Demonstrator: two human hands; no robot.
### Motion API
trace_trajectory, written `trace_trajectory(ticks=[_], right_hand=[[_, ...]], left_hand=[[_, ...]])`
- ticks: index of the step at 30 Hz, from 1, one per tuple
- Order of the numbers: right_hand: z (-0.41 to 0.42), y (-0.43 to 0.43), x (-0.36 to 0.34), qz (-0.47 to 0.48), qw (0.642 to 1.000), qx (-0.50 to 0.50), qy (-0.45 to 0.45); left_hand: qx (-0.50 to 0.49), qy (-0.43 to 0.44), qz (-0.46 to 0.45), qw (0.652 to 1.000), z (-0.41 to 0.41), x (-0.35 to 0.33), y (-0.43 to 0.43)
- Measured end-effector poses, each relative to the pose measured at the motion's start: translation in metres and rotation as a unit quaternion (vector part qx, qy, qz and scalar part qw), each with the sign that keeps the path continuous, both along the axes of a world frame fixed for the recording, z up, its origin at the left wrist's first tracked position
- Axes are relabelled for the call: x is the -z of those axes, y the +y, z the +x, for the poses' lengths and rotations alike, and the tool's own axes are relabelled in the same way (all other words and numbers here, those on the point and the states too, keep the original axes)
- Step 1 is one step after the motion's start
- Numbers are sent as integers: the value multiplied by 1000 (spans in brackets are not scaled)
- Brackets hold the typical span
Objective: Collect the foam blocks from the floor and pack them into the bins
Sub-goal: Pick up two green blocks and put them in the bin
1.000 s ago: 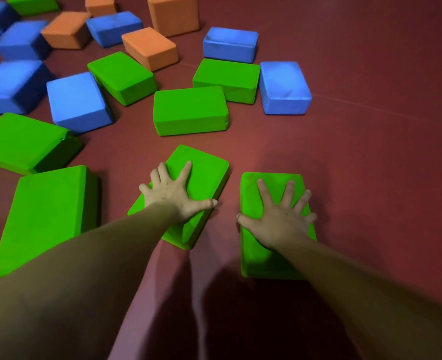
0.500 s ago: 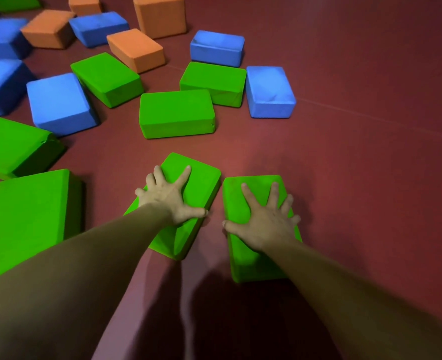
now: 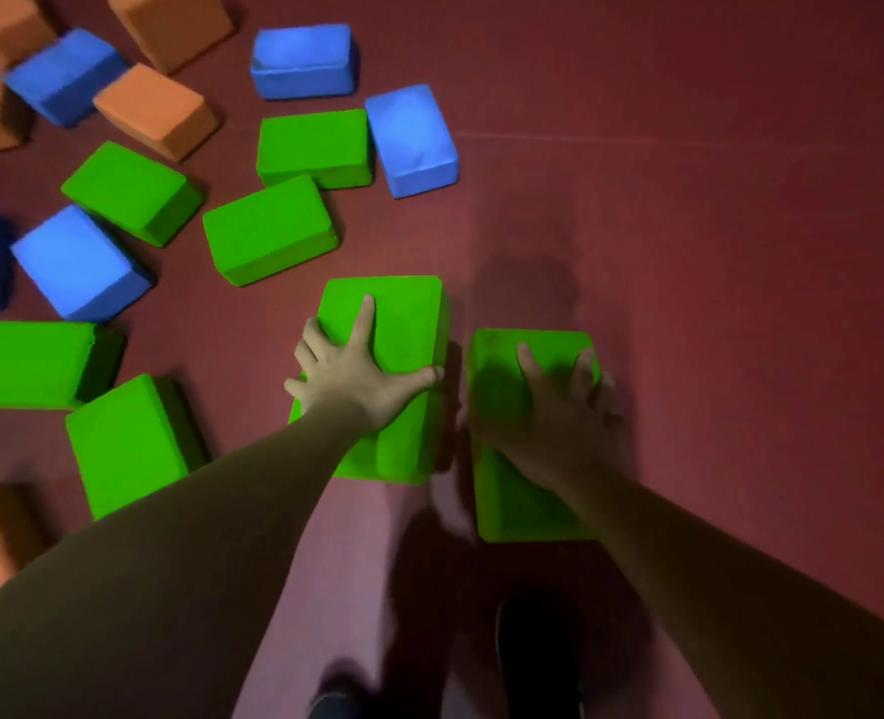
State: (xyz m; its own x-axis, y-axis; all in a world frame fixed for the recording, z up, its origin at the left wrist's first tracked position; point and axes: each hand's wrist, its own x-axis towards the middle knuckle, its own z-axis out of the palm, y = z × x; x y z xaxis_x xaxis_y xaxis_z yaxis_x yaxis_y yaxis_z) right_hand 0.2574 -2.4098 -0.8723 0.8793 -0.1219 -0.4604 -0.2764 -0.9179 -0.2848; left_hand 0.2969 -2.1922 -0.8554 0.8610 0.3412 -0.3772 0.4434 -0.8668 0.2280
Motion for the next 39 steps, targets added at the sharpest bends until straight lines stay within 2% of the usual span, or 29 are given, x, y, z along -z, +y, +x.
trace_trajectory(ticks=[8, 16, 24, 31, 35, 39], right_hand=[[-70, -120, -144, -33, 987, 150, -40], [-217, -272, -211, 8, 921, 383, -70], [-457, -426, -207, -9, 857, 511, -63], [-689, -563, -216, -17, 781, 622, -54], [-790, -628, -233, -18, 744, 664, -65], [-882, -682, -236, -27, 695, 715, -76]], left_hand=[[158, -18, -17, 987, -19, -139, -146], [361, -54, -24, 931, -92, -214, -354], [471, -24, -64, 880, -311, -206, -567], [544, 7, -85, 834, -527, -208, -743], [597, -2, -96, 797, -627, -220, -831], [663, 3, -115, 739, -729, -227, -917]])
